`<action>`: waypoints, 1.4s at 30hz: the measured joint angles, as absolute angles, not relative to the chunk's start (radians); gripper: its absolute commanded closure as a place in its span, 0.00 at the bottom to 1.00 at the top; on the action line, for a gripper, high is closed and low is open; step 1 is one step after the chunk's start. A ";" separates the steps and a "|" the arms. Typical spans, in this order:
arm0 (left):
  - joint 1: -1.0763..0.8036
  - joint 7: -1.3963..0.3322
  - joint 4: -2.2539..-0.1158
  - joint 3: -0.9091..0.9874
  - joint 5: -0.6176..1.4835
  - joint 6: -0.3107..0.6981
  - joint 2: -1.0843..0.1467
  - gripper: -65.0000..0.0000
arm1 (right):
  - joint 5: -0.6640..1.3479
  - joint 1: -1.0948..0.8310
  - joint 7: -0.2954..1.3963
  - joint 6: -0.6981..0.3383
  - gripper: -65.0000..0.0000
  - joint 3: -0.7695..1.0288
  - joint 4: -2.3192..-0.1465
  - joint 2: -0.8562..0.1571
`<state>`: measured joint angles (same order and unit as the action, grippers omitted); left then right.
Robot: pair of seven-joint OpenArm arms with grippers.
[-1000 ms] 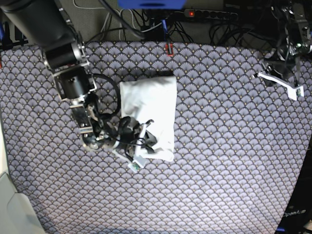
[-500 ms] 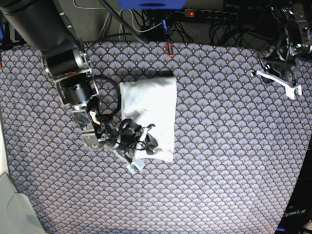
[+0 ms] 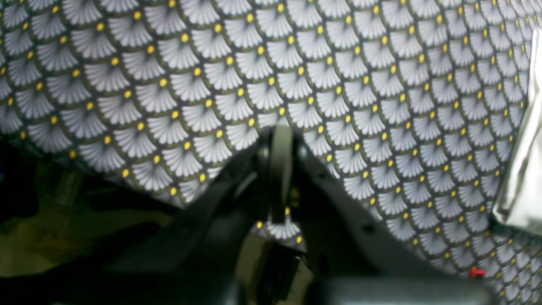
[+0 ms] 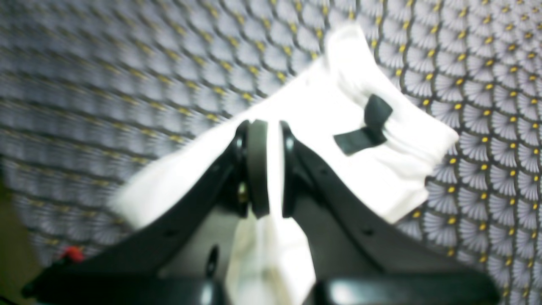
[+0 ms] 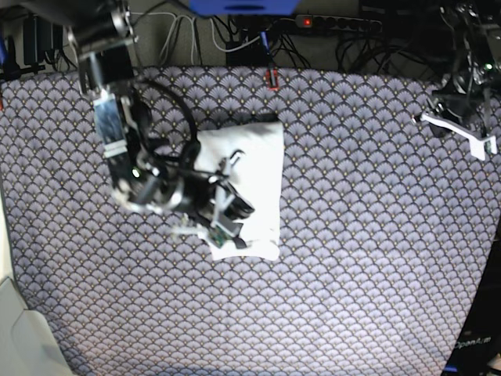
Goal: Fold the T-shirt properly
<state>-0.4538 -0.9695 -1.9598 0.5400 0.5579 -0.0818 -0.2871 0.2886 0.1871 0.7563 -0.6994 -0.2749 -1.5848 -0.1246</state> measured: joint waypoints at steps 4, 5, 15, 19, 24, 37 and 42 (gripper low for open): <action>-0.465 -0.983 -1.958 0.542 0.553 -0.082 -0.285 1.00 | 0.285 0.089 0.775 -0.700 0.95 -0.234 -1.629 -0.144; -0.464 -0.983 -1.960 0.542 0.558 -0.082 -0.285 1.00 | 0.286 0.084 0.770 -0.701 0.95 -0.235 -1.628 -0.160; -0.496 -0.980 -1.958 0.542 0.553 -0.083 -0.292 1.00 | 0.294 0.076 0.632 -0.692 0.95 -0.229 -1.414 -0.220; -0.518 -0.976 -1.958 0.541 0.556 -0.083 -0.296 1.00 | 0.303 0.077 0.602 -0.691 0.95 -0.229 -1.377 -0.220; -0.538 -0.973 -1.958 0.541 0.558 -0.079 -0.297 1.00 | 0.273 0.037 0.710 -0.689 0.95 -0.229 -1.541 -0.221; -0.630 -0.969 -1.949 0.550 0.558 -0.077 -0.363 1.00 | 0.279 -0.175 0.873 -0.698 0.96 -0.226 -1.945 -0.279; -0.680 -0.976 -1.946 0.548 0.563 0.081 -0.353 1.00 | 0.286 -0.299 0.813 -0.696 0.96 -0.227 -1.985 -0.334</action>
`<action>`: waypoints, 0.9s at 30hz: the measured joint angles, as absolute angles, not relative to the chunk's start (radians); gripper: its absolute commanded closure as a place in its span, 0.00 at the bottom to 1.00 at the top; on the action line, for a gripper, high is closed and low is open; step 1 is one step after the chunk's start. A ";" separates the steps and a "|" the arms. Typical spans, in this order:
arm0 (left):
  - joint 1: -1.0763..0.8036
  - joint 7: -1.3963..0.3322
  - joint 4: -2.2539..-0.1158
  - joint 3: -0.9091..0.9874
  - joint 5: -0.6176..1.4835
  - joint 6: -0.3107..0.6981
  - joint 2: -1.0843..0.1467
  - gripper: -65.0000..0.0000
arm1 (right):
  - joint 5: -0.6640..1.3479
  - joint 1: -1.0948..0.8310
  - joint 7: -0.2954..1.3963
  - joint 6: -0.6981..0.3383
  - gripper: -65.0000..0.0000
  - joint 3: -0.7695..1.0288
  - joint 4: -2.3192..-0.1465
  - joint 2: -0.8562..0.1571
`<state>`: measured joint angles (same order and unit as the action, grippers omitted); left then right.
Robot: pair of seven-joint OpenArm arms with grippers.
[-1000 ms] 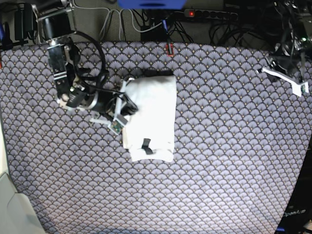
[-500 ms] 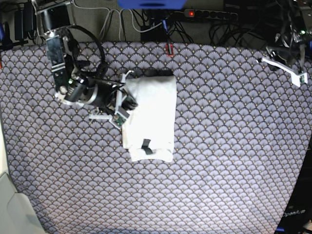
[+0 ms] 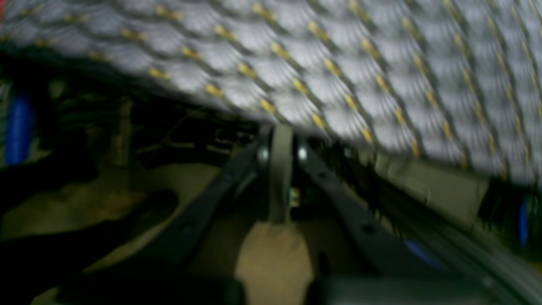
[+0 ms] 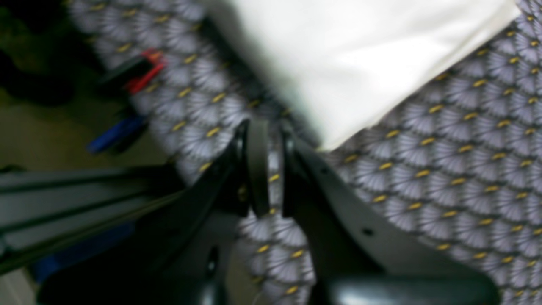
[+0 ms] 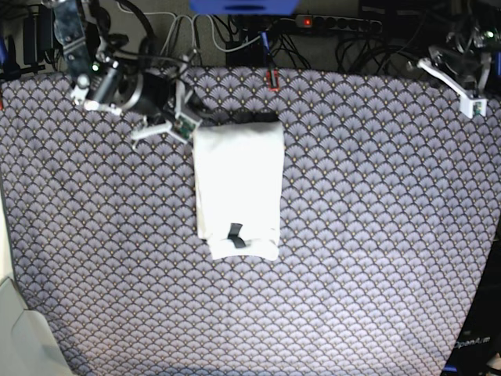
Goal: Fold the T-shirt properly
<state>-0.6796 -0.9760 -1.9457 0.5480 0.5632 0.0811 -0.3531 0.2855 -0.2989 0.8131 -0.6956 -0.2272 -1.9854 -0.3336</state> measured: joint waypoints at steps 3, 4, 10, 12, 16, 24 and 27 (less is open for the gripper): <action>-0.719 -0.965 -1.946 0.551 0.558 0.136 -0.353 1.00 | 0.289 -0.370 0.772 -0.696 0.96 -0.219 -1.992 -0.356; -0.738 -0.967 -1.946 0.552 0.558 0.136 -0.352 1.00 | 0.286 -0.405 0.752 -0.696 0.96 -0.197 -1.991 -0.358; -0.797 -0.968 -1.945 0.554 0.554 0.141 -0.302 1.00 | 0.279 -0.644 0.537 -0.693 0.96 -0.059 -1.991 -0.366; -0.818 -0.965 -1.938 0.554 0.544 0.147 -0.292 1.00 | 0.285 -0.715 0.469 -0.691 0.96 -0.016 -1.991 -0.372; -0.831 -0.948 -1.916 0.553 0.451 0.144 -0.210 1.00 | 0.276 -0.891 0.302 -0.685 0.96 0.038 -1.984 -0.382; -0.840 -0.627 -1.594 0.345 0.259 0.152 -0.199 1.00 | 0.292 -0.988 0.084 -0.688 0.96 0.050 -1.764 -0.373; -0.804 -0.501 -1.394 0.256 0.219 0.145 -0.205 1.00 | 0.277 -0.949 0.028 -0.686 0.96 0.049 -1.588 -0.343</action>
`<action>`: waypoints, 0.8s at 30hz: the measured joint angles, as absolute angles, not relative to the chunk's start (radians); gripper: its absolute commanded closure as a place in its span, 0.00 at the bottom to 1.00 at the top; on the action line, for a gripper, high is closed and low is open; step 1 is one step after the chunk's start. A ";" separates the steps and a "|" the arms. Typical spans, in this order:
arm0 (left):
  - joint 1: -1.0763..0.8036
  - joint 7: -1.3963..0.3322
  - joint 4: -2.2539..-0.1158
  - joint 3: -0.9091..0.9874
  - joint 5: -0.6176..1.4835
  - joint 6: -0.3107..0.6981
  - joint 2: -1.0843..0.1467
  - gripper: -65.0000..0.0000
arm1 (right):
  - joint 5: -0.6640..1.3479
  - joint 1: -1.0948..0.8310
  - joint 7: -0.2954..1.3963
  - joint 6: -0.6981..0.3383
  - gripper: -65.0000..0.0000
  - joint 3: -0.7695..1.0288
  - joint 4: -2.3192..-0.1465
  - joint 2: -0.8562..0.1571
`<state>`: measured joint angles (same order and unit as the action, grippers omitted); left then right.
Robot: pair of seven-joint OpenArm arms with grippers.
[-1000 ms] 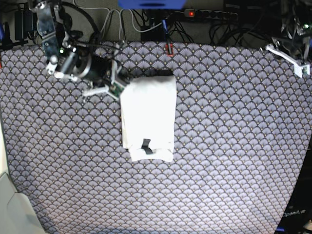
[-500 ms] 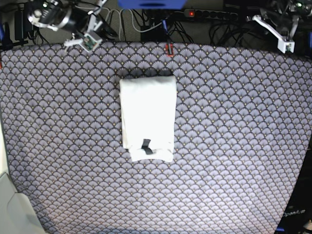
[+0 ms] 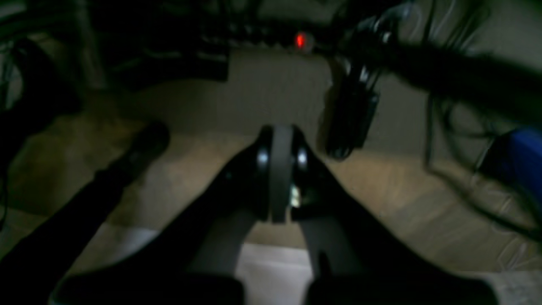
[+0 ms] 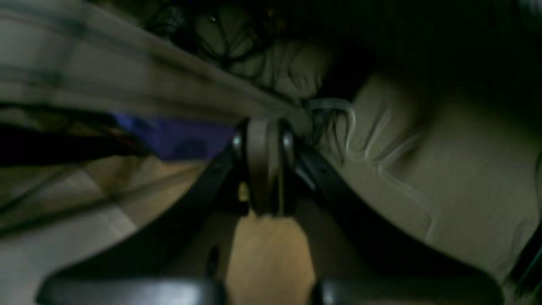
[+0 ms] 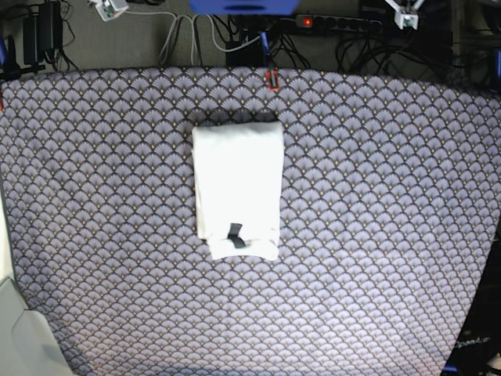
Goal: Fold the T-shirt properly
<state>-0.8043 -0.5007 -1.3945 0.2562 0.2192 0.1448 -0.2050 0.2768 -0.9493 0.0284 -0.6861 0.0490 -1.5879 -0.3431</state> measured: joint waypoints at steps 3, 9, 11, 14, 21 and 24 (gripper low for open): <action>-0.749 -0.379 -1.219 0.193 0.181 0.147 -0.202 1.00 | 0.295 -0.889 -0.055 -0.691 0.96 0.047 -1.425 -0.340; -0.611 -0.196 -0.901 0.089 0.128 0.139 -0.197 1.00 | 0.290 -0.725 -0.173 -0.687 0.96 0.045 -1.020 -0.318; -0.563 -0.163 -0.798 0.043 0.121 0.139 -0.192 1.00 | 0.294 -0.661 -0.223 -0.693 0.96 0.046 -0.887 -0.319; -0.450 -0.155 -0.622 0.004 0.120 0.147 -0.172 1.00 | 0.293 -0.537 -0.273 -0.683 0.96 0.046 -0.668 -0.319; -0.186 -0.054 -0.265 0.002 0.120 0.134 -0.150 1.00 | 0.073 -0.335 -0.474 -0.568 0.96 0.030 -0.253 -0.286; -0.186 0.033 -0.226 -0.001 0.071 0.143 -0.129 1.00 | 0.006 -0.307 -0.487 -0.384 0.96 0.032 -0.189 -0.241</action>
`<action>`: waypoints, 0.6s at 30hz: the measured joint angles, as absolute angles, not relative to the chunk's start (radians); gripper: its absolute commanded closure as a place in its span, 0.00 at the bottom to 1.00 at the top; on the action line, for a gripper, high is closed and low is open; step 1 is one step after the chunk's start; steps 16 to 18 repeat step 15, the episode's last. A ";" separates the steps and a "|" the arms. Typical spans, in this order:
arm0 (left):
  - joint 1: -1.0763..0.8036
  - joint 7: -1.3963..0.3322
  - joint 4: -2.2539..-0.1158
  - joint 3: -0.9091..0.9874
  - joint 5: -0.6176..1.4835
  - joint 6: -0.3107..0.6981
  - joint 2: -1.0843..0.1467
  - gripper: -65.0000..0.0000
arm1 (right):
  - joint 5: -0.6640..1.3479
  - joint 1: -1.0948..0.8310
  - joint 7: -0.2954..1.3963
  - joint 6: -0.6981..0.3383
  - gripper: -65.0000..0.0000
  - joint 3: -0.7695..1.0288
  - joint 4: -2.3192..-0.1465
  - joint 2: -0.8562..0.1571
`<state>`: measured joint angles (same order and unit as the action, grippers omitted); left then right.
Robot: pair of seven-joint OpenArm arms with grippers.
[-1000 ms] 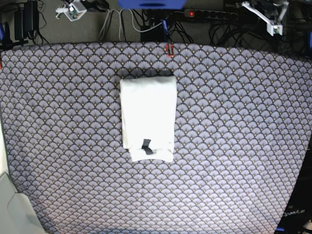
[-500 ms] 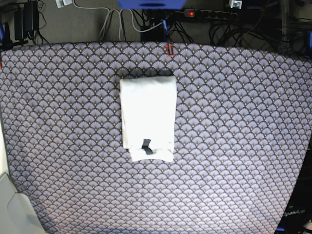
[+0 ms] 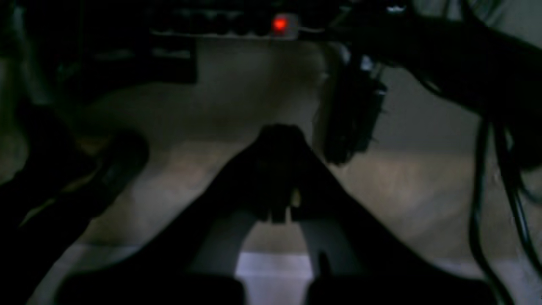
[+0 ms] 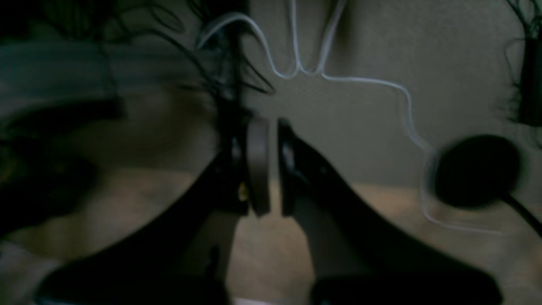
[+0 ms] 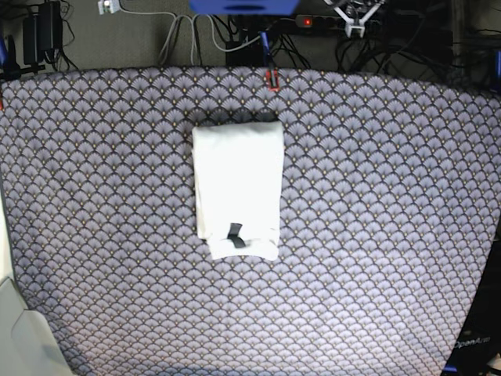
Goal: Fold the T-shirt properly
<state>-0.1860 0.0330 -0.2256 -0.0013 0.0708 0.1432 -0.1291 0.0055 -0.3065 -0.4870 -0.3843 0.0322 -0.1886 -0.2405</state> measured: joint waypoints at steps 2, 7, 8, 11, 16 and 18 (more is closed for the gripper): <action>-0.187 0.060 -0.213 -0.002 0.019 0.138 -0.125 1.00 | -0.004 -0.293 -0.484 -0.232 0.96 0.030 -0.167 -0.219; -0.104 0.077 -0.114 0.004 -0.020 0.133 -0.124 0.99 | -0.004 -0.281 -0.488 0.041 0.96 0.030 -0.167 -0.193; -0.089 0.083 -0.102 0.004 -0.019 0.135 -0.124 0.99 | -0.003 -0.280 -0.487 0.071 0.96 0.030 -0.168 -0.186; -0.074 0.091 -0.097 0.004 -0.023 0.135 -0.124 0.99 | -0.004 -0.279 -0.488 0.106 0.96 0.031 -0.167 -0.162; -0.093 0.078 -0.085 0.004 -0.026 0.133 -0.110 0.99 | -0.003 -0.274 -0.485 0.107 0.95 0.031 -0.165 -0.154; -0.093 0.078 -0.085 0.004 -0.026 0.133 -0.110 0.99 | -0.003 -0.274 -0.485 0.107 0.95 0.031 -0.165 -0.154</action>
